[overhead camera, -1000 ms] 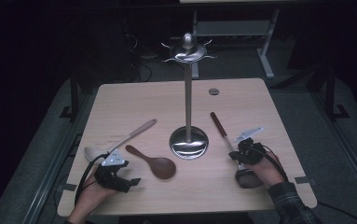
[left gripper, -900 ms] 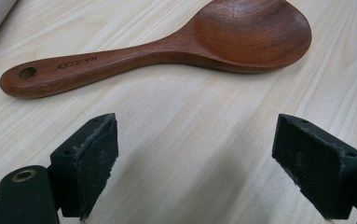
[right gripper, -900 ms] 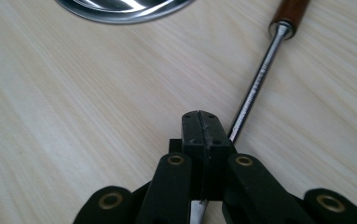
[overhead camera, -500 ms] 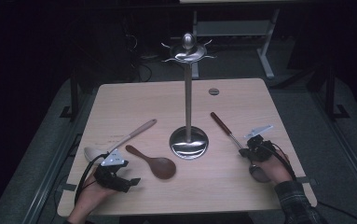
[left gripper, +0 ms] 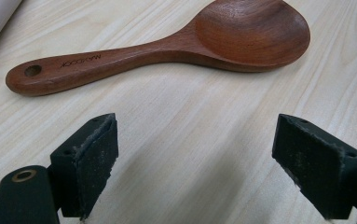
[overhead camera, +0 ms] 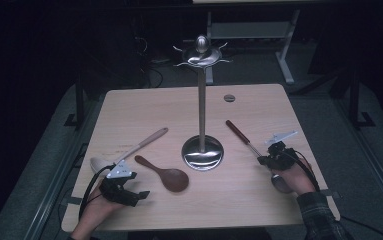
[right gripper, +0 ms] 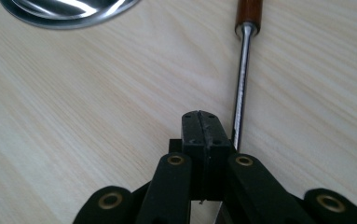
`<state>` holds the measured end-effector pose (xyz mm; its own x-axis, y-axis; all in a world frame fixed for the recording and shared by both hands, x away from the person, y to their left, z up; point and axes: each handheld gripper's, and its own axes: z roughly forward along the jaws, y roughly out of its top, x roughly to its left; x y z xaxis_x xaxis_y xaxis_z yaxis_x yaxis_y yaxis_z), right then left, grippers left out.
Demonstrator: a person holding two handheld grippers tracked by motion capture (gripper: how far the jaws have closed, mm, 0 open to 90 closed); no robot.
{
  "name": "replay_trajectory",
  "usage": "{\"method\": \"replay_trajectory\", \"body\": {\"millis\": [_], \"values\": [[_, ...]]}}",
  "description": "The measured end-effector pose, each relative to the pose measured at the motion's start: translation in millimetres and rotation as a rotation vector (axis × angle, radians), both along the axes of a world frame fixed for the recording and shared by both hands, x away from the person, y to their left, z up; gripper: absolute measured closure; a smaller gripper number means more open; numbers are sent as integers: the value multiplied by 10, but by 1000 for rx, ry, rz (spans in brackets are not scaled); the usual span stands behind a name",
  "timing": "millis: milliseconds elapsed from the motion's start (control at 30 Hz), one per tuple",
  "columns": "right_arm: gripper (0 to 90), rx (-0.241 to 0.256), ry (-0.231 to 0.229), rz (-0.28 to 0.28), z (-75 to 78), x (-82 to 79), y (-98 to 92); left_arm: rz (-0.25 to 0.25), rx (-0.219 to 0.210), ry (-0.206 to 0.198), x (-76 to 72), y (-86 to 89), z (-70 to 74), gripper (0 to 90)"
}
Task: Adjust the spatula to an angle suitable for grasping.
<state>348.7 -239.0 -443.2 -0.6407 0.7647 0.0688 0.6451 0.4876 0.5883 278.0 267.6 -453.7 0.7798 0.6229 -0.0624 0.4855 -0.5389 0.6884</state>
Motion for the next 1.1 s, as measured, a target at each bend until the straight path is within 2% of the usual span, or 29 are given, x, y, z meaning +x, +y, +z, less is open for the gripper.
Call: {"method": "replay_trajectory", "body": {"millis": [167,333,433,600,700,800,933,967,1100], "values": [[767,38,-5,-13,104,48,4,-3,4,0,3,-13,0,140],[686,52,-6,-33,189,137,32,-1,7,2,0,-21,-3,139],[660,44,-13,-37,226,197,55,-3,9,1,5,-19,-5,139],[596,39,1,-40,266,312,108,-1,6,3,0,-24,-2,139],[593,30,1,-43,280,372,129,-1,7,2,-1,-24,1,139],[578,13,8,-47,312,501,186,-1,6,2,4,-23,-5,139],[547,-4,35,-48,336,626,231,-1,10,4,0,-23,-4,139],[532,-23,61,-49,346,718,263,-1,8,3,-6,-25,-1,139],[512,-45,81,-47,348,842,306,-4,3,2,-4,-25,2,139]]}}
